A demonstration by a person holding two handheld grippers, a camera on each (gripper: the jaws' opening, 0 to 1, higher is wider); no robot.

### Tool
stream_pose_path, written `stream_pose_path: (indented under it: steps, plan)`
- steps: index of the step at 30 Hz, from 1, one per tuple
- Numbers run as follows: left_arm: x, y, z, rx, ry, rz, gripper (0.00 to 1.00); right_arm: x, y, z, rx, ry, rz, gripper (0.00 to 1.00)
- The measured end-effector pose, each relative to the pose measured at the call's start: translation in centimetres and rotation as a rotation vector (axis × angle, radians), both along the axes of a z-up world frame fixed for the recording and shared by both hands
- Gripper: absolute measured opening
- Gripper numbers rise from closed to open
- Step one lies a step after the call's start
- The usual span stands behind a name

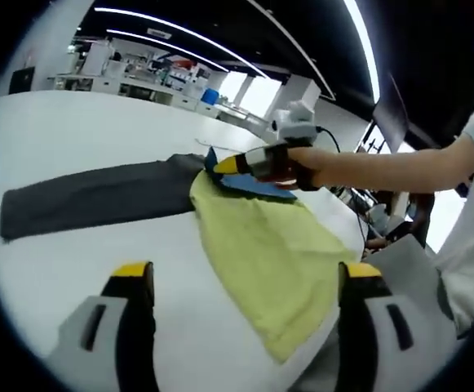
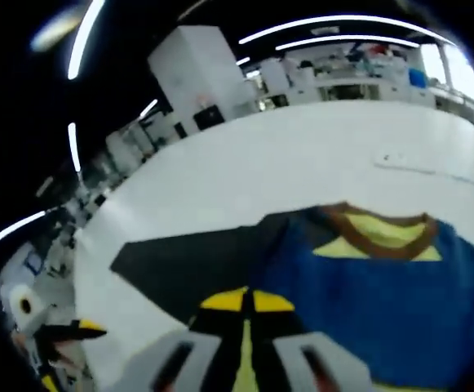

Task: Fold the garment on the visible template until the final outline fits inside the template.

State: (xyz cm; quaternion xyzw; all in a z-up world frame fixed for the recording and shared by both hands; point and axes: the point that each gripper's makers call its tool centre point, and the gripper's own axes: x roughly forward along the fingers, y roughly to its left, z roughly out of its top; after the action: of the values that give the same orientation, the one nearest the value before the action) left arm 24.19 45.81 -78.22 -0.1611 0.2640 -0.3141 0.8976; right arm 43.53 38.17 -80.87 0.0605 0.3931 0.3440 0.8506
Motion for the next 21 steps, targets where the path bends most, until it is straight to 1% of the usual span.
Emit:
stream_pose_path:
  steps: [3,7,8,9,10,13,15,17,18,19,20,21]
  plan:
    - [0.1,0.3,-0.2,0.002,0.001,0.002,0.91,0.1,0.1,-0.4,-0.027,-0.020,0.037,0.00]
    - [0.4,0.4,-0.1,-0.006,0.002,0.006,0.91,0.0,0.2,-0.5,-0.042,-0.042,0.068,0.00]
    - [0.4,0.3,-0.1,-0.004,0.001,0.006,0.91,0.1,0.1,-0.4,-0.045,-0.056,0.079,0.00]
    - [0.3,0.2,0.0,-0.003,0.001,0.005,0.91,-0.1,0.3,-0.3,-0.040,-0.057,0.086,0.03]
    - [0.4,0.2,0.0,-0.004,0.000,0.004,0.91,-0.3,0.4,-0.2,-0.034,-0.052,0.088,0.09]
    - [0.4,0.2,0.2,-0.001,-0.004,0.001,0.91,-0.2,0.4,0.1,-0.028,-0.076,0.101,0.25]
    - [0.5,0.3,0.2,0.001,-0.004,0.002,0.91,-0.3,0.1,0.1,-0.040,-0.089,0.111,0.32]
    - [0.5,0.3,0.5,-0.001,-0.005,0.001,0.91,-0.4,-0.4,0.3,-0.044,-0.103,0.116,0.49]
    - [0.5,0.3,0.6,-0.007,-0.008,0.000,0.92,-0.6,-0.5,0.4,-0.035,-0.105,0.120,0.61]
    - [0.5,0.3,0.8,-0.014,-0.010,0.000,0.92,-0.8,-0.7,0.7,-0.018,-0.110,0.118,0.77]
    - [0.6,0.4,0.9,-0.012,-0.011,-0.002,0.92,-1.0,-0.9,0.6,-0.021,-0.106,0.119,0.84]
    - [0.6,0.4,0.9,-0.006,-0.013,-0.004,0.92,-1.2,-1.2,0.7,-0.029,-0.116,0.131,0.85]
